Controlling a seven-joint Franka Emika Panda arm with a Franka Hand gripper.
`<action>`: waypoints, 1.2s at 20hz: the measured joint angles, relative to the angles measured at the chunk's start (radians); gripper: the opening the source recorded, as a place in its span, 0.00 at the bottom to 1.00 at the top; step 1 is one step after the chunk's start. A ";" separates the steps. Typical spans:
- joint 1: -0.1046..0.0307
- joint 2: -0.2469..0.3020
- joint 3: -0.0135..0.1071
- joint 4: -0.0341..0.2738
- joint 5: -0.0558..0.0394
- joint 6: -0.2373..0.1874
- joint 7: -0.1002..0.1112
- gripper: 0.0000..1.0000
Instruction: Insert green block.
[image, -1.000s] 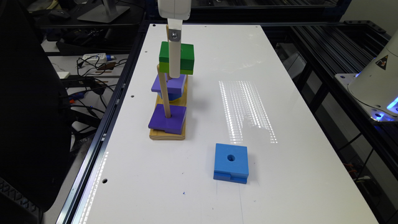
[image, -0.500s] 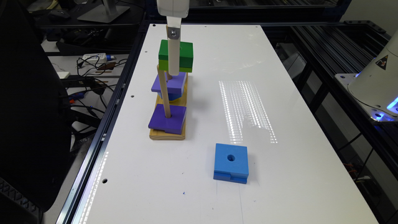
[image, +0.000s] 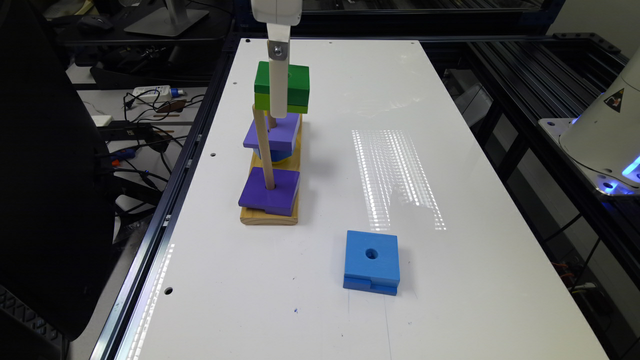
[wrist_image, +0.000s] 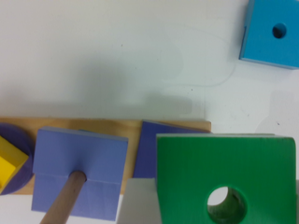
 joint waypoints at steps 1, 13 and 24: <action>0.000 0.000 0.000 0.000 0.0000 0.000 0.000 0.00; -0.003 0.019 0.000 0.016 -0.0001 0.033 -0.003 0.00; -0.003 0.042 0.001 0.027 -0.0005 0.042 -0.005 0.00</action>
